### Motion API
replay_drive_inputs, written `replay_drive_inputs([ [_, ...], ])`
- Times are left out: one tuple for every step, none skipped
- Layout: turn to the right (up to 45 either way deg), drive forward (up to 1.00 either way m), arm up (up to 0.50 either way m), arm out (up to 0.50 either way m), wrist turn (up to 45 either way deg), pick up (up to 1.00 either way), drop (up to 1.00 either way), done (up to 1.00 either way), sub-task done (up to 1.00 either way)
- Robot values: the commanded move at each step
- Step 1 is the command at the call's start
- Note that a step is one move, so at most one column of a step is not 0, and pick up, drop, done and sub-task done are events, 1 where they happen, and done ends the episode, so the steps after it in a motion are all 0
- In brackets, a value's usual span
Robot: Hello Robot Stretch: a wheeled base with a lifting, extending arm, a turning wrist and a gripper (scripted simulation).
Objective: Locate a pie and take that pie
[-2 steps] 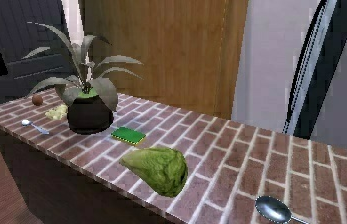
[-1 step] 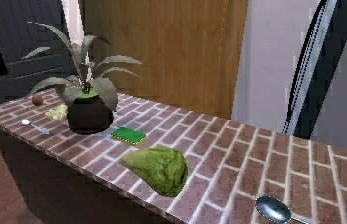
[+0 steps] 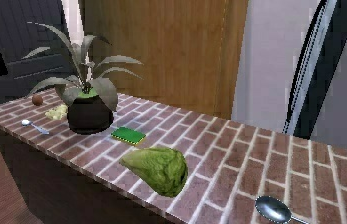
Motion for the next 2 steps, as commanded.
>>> replay_drive_inputs([
  [0.0, 0.00, 0.10, 0.00, 0.0, 0.00, 0.00, 0.00, 0.00],
  [0.0, 0.00, 0.00, 0.00, 0.0, 0.00, 0.00, 1.00, 0.00],
])
